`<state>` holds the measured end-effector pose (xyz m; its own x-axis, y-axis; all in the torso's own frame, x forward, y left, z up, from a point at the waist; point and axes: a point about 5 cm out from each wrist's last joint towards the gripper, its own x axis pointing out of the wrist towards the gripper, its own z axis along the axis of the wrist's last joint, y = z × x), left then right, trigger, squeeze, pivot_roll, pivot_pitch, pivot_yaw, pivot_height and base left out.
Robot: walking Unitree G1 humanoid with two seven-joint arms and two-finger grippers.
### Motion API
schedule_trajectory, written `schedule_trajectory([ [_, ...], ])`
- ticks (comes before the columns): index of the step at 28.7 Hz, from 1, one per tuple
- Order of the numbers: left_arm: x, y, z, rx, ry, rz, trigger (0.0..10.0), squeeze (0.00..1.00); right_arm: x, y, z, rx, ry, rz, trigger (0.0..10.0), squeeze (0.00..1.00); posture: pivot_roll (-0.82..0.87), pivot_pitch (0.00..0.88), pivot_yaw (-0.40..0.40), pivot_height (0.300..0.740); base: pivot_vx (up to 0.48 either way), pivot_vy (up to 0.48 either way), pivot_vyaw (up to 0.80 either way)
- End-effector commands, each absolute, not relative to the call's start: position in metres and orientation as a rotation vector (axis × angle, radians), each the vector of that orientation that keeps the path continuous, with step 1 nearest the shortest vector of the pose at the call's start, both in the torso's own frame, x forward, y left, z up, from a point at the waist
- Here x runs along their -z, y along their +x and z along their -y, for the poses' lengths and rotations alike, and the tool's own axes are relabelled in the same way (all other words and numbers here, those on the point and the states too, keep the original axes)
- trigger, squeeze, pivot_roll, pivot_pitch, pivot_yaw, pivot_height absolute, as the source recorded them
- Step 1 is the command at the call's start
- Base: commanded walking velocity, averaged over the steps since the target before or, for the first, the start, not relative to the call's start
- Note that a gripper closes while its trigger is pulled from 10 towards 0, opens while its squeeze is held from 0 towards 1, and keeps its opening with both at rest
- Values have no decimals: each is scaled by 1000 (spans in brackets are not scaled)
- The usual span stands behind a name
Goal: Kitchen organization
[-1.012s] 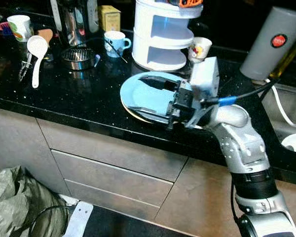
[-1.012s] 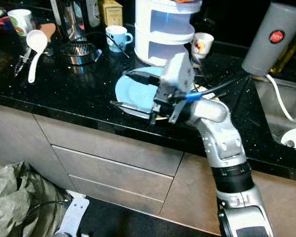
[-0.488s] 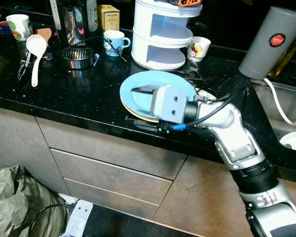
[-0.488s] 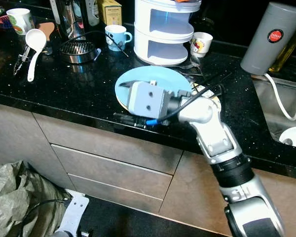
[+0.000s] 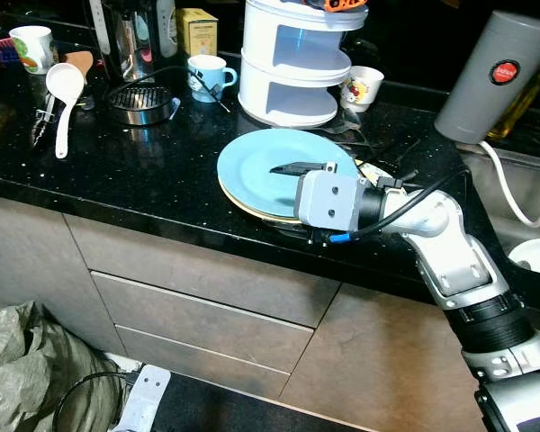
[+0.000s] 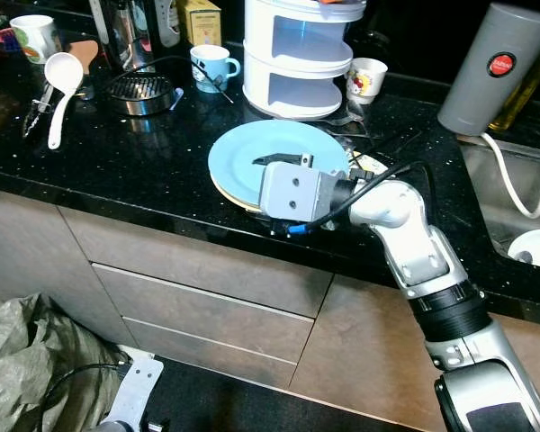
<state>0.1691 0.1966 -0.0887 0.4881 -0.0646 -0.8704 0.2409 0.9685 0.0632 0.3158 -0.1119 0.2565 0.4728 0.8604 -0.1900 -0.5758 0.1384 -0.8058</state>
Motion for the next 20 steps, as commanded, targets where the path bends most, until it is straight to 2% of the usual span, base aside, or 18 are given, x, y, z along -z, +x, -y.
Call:
schedule_trajectory([
  [1,92,164,-191,201,184,-1060,10000,0,-254,318,117,-1052,-998,343,10000,0,74,30,-76,740,0,0,0],
  [20,91,165,-192,195,180,-1056,10000,0,-258,331,126,-902,-1155,342,10000,0,75,36,-74,740,0,0,0],
])
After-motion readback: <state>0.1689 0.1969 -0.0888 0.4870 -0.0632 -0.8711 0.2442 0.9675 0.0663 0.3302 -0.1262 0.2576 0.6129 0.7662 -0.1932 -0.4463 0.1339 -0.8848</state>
